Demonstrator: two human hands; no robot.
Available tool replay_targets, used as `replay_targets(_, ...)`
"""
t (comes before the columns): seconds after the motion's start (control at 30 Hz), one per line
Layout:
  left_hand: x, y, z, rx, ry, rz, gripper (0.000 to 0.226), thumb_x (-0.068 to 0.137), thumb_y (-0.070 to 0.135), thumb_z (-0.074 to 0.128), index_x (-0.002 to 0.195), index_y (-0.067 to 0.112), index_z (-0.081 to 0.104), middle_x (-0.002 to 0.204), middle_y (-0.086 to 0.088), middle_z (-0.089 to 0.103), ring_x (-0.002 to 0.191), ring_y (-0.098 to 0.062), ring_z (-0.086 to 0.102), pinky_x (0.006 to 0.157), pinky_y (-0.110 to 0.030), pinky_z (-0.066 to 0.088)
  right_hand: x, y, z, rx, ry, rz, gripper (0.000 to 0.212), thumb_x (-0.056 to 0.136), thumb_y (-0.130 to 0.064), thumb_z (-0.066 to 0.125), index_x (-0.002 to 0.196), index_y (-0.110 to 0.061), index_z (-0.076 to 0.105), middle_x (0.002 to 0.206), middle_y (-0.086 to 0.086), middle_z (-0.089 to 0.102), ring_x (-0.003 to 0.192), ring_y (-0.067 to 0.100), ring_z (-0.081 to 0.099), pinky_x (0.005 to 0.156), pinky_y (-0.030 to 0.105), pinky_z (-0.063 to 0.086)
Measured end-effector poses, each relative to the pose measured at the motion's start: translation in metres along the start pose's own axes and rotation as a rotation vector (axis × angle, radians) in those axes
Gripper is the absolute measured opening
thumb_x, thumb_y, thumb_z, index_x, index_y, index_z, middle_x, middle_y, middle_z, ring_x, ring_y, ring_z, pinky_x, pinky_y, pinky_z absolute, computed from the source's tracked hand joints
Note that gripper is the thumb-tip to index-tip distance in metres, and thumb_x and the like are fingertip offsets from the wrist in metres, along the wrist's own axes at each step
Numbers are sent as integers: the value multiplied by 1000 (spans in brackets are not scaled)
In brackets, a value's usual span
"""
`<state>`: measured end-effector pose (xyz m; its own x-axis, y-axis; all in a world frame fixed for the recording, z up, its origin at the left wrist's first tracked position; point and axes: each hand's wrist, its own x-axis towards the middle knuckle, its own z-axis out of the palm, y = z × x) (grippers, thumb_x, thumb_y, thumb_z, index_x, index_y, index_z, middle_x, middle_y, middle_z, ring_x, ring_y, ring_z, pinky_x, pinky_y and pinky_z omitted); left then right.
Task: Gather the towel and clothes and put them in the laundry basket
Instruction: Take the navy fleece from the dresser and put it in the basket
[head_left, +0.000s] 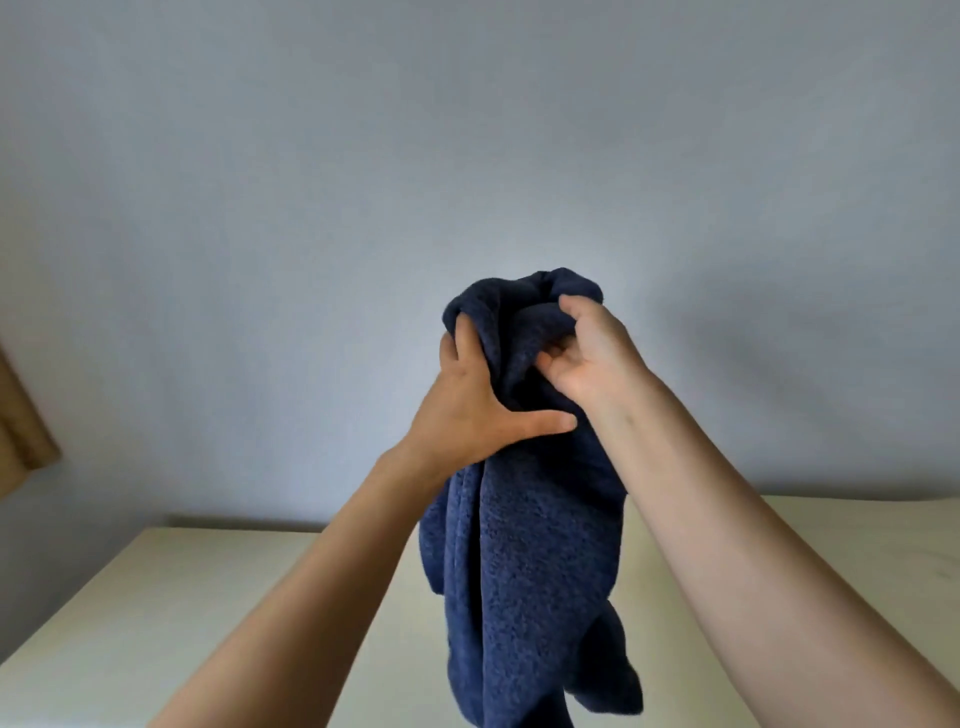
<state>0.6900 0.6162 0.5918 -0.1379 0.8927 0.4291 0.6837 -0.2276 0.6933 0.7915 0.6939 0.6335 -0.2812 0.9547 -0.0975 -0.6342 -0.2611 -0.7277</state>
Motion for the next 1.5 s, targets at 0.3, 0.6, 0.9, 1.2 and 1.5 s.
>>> replay_targets(0.3,36,-9,-4,-219,420,-236,80,85,14,58,149,14,9,132,-14,56,120,-32,55,98,-38,47,-34,16,-24,-700,-51,-425,49,84,-26,68,125,-10,48,116,-1,54,119,14,51,102,33,46)
replay_targets(0.6,68,-1,-17,-731,631,-399,88,86,14,60,150,22,0,134,0,47,122,-22,52,106,-40,43,-17,89,-97,-1104,-135,-213,116,44,-52,87,137,-34,21,140,-8,41,130,14,45,105,41,44)
replay_targets(0.9,84,16,-35,-1147,642,-558,89,76,15,73,143,20,15,111,-3,52,95,-22,60,87,-39,54,14,109,-89,-976,-41,36,144,45,-42,89,150,-24,-8,146,-4,36,134,16,40,112,37,36)
replay_targets(1.2,74,12,-56,-1434,356,-664,20,92,29,55,103,13,60,103,-8,68,85,-25,61,78,-40,52,40,71,-58,-286,91,-65,22,83,-22,69,102,-31,61,105,4,69,95,24,65,88,42,53)
replay_targets(1.5,48,-55,-22,-1226,203,-1060,40,75,50,64,101,21,56,99,6,58,105,-19,47,88,-43,38,52,30,-31,-25,99,-32,20,90,-16,55,110,-13,59,99,7,64,80,20,63,55,24,55)
